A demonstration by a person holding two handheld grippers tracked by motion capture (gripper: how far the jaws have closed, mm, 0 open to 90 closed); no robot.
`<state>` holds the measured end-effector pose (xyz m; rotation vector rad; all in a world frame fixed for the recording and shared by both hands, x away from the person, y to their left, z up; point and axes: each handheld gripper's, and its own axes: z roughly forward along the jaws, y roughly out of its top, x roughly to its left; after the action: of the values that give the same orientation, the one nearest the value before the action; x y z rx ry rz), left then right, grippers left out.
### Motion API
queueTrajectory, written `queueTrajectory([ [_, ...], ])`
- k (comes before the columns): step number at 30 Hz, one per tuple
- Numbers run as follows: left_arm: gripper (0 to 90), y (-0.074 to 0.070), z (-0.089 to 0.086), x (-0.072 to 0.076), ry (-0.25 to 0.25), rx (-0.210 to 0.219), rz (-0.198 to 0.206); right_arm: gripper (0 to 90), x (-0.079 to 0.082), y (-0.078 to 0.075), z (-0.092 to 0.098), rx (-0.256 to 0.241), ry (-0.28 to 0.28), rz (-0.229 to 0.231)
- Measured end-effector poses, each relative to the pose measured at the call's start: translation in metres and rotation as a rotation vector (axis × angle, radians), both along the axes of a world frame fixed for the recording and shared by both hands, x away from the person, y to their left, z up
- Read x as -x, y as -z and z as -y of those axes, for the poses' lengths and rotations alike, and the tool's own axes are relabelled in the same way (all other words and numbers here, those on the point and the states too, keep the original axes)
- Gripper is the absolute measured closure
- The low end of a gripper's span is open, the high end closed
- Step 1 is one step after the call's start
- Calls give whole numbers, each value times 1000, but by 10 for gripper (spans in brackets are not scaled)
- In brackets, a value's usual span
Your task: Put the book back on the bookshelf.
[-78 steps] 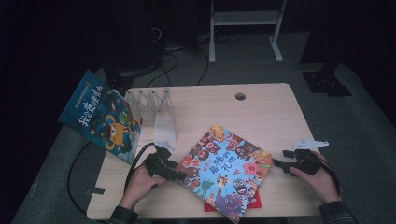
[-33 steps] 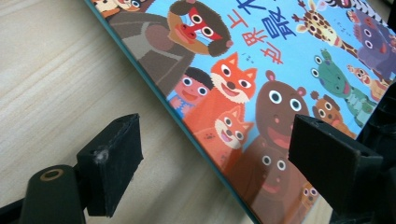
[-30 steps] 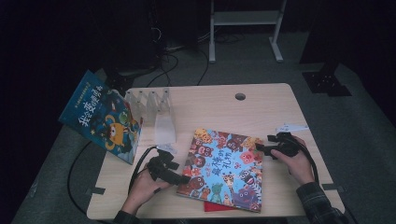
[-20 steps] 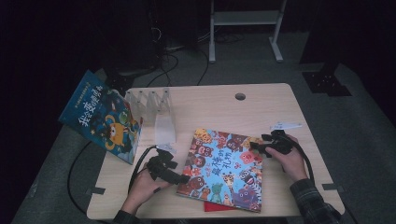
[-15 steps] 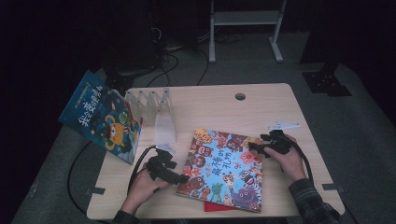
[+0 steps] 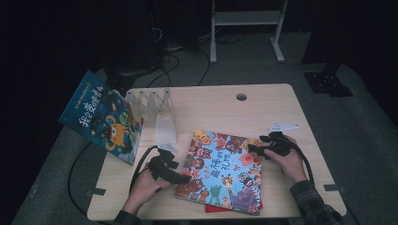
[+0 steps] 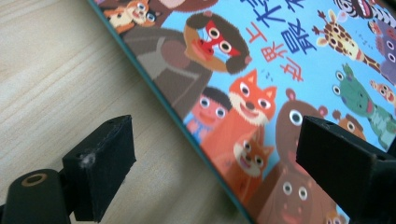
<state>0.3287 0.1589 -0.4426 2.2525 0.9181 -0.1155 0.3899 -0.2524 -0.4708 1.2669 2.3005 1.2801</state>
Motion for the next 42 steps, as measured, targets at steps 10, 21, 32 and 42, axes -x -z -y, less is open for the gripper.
queueTrajectory([
  [10, 91, 2, -5, -2, -13, -4, 4, 236, 5, -2, -12, 20, -46, 7],
  [21, 85, 4, -9, -5, -37, 5, -4, 295, 15, -5, -21, 38, -91, 29],
  [32, 85, 6, -10, -11, -45, -4, -8, 482, 43, -21, -7, 32, -120, 69],
  [42, 85, 9, -9, -12, -45, -11, -16, 666, 78, -19, -5, 41, -203, 48],
])
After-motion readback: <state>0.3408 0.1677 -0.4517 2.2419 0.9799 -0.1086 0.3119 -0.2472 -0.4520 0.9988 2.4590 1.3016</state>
